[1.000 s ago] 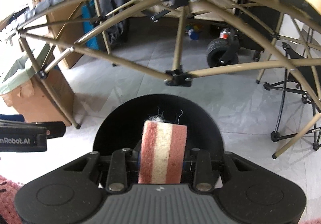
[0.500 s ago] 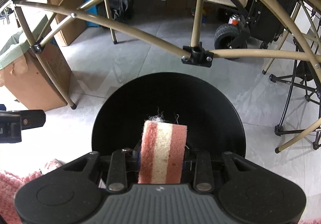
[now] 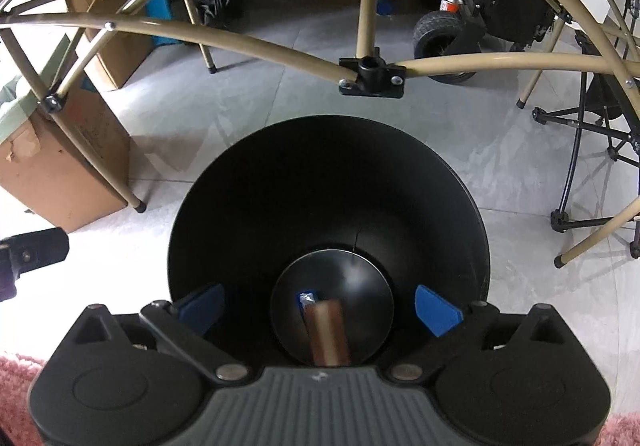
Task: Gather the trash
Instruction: 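Lower the pink sponge into the black bin and open the right tool, then raise both tools from the bin back toward the table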
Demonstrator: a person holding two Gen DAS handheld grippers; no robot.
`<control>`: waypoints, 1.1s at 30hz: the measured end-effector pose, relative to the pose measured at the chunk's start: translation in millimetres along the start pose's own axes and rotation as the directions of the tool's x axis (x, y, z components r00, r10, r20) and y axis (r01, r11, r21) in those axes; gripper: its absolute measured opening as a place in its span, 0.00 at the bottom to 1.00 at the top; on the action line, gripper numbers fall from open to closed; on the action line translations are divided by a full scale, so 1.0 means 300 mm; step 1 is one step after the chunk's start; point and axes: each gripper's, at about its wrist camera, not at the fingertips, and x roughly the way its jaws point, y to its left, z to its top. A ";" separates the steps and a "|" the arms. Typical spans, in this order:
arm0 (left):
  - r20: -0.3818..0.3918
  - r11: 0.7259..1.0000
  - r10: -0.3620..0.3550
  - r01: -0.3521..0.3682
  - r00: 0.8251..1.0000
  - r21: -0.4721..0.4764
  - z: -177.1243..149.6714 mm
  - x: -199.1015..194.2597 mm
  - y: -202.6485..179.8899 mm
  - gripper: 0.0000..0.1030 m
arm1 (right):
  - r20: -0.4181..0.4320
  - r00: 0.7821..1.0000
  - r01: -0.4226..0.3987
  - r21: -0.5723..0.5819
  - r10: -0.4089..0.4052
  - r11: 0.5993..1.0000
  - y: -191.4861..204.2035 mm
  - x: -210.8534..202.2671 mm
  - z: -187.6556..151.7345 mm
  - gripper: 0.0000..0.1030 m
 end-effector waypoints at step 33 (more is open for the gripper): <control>0.026 1.000 -0.005 0.004 1.000 0.021 0.004 -0.027 -0.031 1.00 | 0.072 0.997 0.003 0.012 -0.004 1.000 -0.029 -0.075 -0.015 1.00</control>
